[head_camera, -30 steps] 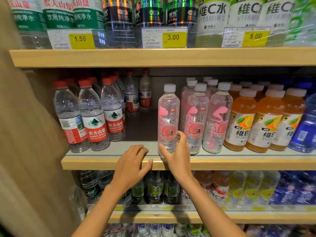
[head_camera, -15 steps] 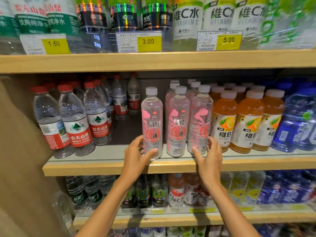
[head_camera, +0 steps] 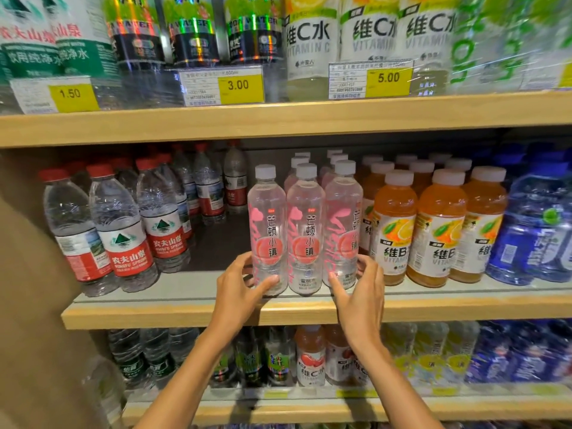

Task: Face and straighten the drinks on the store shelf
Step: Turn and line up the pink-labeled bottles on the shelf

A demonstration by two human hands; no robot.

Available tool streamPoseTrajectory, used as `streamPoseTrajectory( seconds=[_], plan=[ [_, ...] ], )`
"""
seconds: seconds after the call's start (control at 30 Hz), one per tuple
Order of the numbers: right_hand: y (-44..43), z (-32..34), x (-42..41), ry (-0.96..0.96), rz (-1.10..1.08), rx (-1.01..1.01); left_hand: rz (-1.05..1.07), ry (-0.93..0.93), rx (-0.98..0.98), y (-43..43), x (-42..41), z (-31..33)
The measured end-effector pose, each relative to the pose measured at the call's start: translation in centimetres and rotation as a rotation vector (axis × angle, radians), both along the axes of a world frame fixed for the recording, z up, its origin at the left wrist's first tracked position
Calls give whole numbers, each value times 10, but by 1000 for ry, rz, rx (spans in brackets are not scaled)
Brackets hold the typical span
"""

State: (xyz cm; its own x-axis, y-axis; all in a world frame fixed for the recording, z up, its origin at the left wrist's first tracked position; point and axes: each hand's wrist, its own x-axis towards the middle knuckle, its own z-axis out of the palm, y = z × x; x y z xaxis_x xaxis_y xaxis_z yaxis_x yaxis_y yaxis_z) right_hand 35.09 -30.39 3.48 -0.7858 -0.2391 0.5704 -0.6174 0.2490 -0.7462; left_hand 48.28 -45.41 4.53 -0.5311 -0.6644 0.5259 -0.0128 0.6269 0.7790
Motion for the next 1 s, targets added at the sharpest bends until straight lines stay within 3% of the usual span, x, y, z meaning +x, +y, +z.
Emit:
streamPoseTrajectory(
  seconds=[0.4, 0.5, 0.63, 0.73, 1.0],
  plan=[
    [-1, 2, -2, -22, -20, 67, 33, 6, 20, 2, -5, -1],
    [2, 6, 3, -49, -18, 21, 29, 8, 26, 1, -5, -3],
    [3, 6, 26, 87, -15, -90, 11, 21, 34, -1, -3, -3],
    [-11, 5, 39, 98, 58, 8, 0, 32, 27, -2, -3, -2],
    [-29, 5, 47, 119, -45, 83, -29, 49, 15, -7, 1, -2]
  ],
)
